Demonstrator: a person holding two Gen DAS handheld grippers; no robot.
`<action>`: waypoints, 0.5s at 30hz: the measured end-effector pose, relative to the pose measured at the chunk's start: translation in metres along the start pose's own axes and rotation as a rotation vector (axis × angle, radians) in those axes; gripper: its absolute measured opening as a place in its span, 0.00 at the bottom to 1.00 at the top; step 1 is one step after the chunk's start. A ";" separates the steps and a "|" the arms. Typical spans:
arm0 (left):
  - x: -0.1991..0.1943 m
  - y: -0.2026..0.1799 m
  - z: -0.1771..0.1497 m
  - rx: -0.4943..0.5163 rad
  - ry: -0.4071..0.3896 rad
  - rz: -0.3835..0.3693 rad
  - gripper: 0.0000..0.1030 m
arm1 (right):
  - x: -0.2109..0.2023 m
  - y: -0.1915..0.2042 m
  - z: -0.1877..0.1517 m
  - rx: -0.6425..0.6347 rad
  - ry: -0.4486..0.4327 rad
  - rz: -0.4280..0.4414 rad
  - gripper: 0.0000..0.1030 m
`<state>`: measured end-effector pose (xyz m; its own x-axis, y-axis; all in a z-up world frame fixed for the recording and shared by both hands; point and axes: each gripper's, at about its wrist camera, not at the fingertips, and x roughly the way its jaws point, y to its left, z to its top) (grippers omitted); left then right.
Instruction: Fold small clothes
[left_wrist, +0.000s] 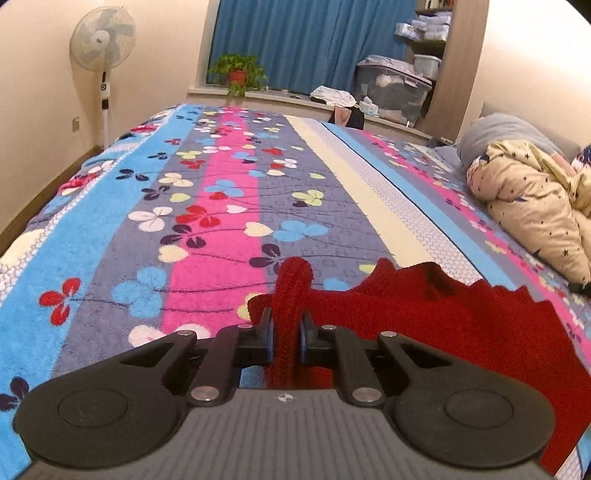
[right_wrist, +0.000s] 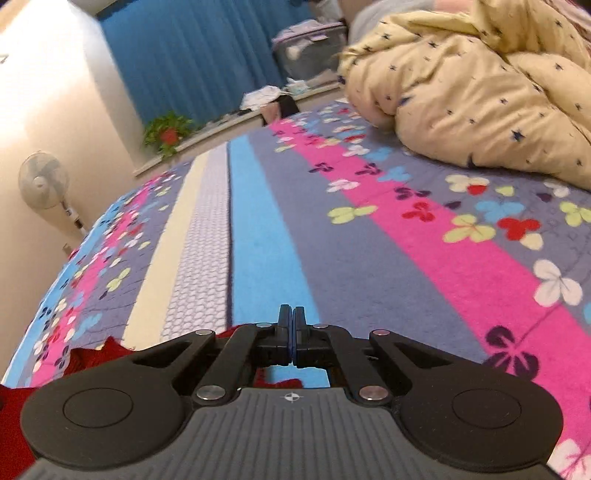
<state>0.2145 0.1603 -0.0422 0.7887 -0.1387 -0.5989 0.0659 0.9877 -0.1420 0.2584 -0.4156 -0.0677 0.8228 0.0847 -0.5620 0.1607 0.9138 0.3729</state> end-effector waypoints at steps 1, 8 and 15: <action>0.005 0.001 0.000 -0.009 0.030 0.005 0.14 | 0.004 -0.003 0.000 0.022 0.035 0.017 0.00; 0.023 0.016 -0.002 -0.130 0.161 -0.006 0.55 | 0.014 -0.013 -0.008 0.111 0.134 0.024 0.59; 0.033 0.011 -0.010 -0.096 0.211 0.015 0.65 | 0.030 -0.003 -0.023 0.059 0.282 0.042 0.68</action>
<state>0.2354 0.1661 -0.0716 0.6434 -0.1456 -0.7515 -0.0116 0.9798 -0.1998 0.2701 -0.4068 -0.1022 0.6466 0.2370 -0.7251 0.1676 0.8832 0.4381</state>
